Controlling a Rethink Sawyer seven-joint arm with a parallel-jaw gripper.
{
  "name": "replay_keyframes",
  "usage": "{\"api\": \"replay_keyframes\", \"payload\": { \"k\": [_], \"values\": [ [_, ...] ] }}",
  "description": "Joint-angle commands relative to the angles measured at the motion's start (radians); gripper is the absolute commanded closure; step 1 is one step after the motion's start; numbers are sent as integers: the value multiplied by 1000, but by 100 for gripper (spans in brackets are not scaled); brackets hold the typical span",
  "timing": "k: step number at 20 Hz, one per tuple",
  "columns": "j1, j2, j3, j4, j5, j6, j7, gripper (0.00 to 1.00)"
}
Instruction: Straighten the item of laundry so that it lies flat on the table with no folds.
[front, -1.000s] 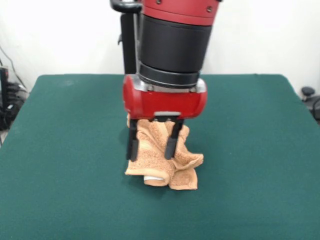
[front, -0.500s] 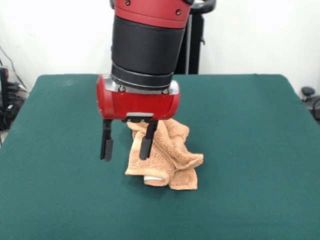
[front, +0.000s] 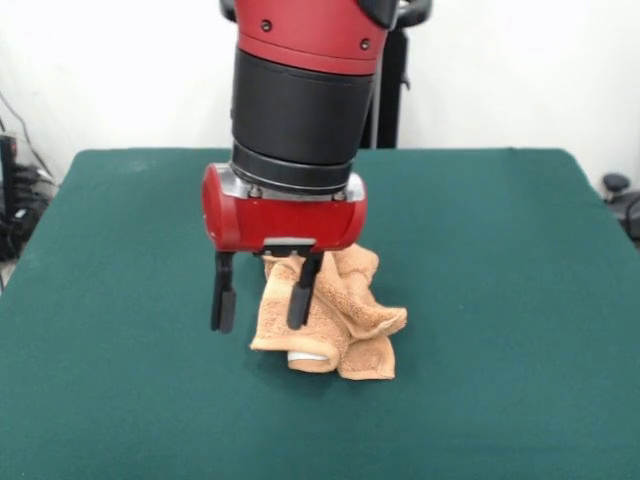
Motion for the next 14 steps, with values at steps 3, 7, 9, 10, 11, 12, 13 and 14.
{"api": "replay_keyframes", "payload": {
  "k": [3,7,9,10,11,12,13,14],
  "values": [
    [-1,83,141,86,-37,78,-284,0],
    [-12,68,146,114,-46,76,-291,0],
    [-20,64,148,133,-52,67,-294,0],
    [-23,64,149,138,-54,62,-296,0],
    [-29,66,151,144,-57,56,-298,0],
    [-33,67,151,151,-59,50,-297,0],
    [-38,66,153,158,-63,42,-299,0],
    [-43,64,154,166,-66,37,-299,0]
  ]
}}
